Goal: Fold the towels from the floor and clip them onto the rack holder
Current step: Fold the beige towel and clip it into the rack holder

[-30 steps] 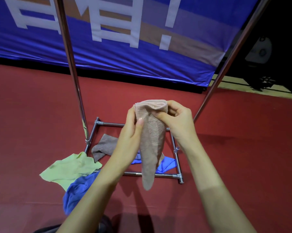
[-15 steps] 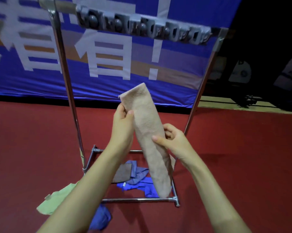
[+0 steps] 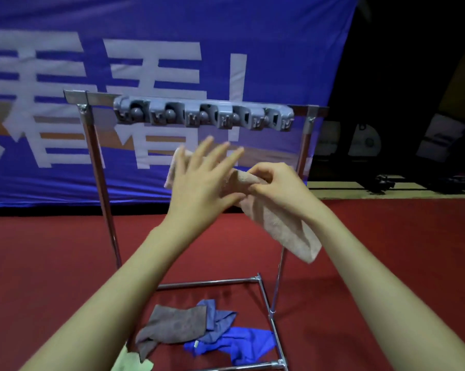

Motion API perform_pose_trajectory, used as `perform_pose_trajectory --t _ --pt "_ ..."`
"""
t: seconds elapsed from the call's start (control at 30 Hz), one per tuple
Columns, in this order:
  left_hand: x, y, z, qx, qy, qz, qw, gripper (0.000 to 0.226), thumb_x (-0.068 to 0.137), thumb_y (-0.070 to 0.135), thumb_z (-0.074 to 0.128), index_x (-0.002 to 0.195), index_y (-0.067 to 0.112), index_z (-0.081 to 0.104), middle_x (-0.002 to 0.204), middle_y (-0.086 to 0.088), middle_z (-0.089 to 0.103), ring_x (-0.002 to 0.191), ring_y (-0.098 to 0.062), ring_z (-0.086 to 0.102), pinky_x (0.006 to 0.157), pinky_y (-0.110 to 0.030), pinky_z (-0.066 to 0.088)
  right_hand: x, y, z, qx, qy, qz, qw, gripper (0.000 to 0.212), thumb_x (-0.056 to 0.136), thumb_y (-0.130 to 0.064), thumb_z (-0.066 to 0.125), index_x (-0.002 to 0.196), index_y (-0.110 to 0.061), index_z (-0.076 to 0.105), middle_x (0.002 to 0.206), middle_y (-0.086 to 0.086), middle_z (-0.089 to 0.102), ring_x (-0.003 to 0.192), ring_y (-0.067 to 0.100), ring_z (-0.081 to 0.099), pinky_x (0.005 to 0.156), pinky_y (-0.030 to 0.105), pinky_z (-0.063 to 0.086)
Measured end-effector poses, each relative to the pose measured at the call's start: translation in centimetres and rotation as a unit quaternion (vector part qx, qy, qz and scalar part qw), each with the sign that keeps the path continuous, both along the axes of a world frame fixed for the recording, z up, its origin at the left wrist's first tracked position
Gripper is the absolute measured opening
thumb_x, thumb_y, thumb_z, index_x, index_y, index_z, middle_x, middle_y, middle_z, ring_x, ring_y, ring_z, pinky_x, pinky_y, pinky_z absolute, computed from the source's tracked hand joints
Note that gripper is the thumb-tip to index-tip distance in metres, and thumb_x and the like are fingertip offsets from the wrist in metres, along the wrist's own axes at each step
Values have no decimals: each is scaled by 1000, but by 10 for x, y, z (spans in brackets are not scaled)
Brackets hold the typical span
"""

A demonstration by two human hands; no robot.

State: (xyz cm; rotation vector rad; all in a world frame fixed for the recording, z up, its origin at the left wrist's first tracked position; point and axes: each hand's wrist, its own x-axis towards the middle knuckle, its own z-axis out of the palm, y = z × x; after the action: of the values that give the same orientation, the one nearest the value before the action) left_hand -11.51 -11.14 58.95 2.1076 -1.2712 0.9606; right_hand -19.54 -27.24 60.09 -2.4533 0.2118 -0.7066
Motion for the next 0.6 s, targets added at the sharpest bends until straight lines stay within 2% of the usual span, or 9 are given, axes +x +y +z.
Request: perform_pose_trajectory --t 0.07,0.1,0.13,0.17,0.2,0.3,0.43,0.5,0.6 --pt "-3 -20 18 96 27 17 995 46 83 42 61 126 29 54 129 1 58 131 -20 42 110 -43 12 1 -5 8 -27 -15 -25 999 17 70 -26 58 82 -35 65 78 -9 71 85 12 64 78 42 52" --pt "-4 -29 26 109 50 36 992 32 86 41 57 116 30 60 119 2 64 121 -21 50 99 -35 22 1 -9 11 -35 -21 -41 998 18 69 -27 56 81 -38 65 80 -11 71 87 12 64 79 42 52" --pt "-4 -36 32 101 65 51 991 24 87 42 54 104 29 64 109 1 67 110 -24 56 81 -32 28 0 -12 14 -37 -28 -54 997 19 68 -28 55 81 -39 65 81 -12 71 88 12 64 79 41 52" --pt "-3 -44 35 82 75 55 992 23 86 44 52 93 27 66 98 0 68 99 -26 59 69 -32 28 -1 -17 16 -37 -32 -66 997 19 68 -28 54 80 -39 64 82 -12 71 89 12 64 79 41 52" --pt "-2 -50 37 61 92 48 993 24 83 46 52 83 26 66 89 0 68 89 -27 59 63 -31 31 -3 -21 19 -35 -34 -75 996 20 67 -28 54 80 -40 64 82 -13 71 90 11 64 80 42 52" --pt "2 -64 43 10 183 9 983 17 74 43 58 74 31 69 73 2 68 77 -23 59 64 -31 47 -13 -38 25 -32 -26 -100 994 21 68 -28 59 85 -41 60 87 -18 69 96 7 63 87 42 50" --pt "15 -77 49 -30 271 -44 961 10 66 37 59 69 34 68 58 8 65 69 -17 64 59 -29 50 -29 -63 28 -30 -19 -111 993 34 75 -16 56 100 -37 46 93 -19 70 98 12 61 86 37 46" --pt "22 -87 49 -37 287 -65 955 11 65 38 59 71 34 67 57 10 65 65 -16 66 60 -33 54 -29 -74 29 -61 -23 -116 991 37 76 -9 51 100 -34 40 98 -16 71 96 20 61 82 39 47" --pt "32 -105 53 -55 272 -77 957 11 67 42 59 74 35 64 59 15 65 65 -12 64 64 -33 54 -19 -87 35 -90 -50 -150 983 34 76 -8 48 95 -34 36 96 -8 72 92 31 61 77 40 48"
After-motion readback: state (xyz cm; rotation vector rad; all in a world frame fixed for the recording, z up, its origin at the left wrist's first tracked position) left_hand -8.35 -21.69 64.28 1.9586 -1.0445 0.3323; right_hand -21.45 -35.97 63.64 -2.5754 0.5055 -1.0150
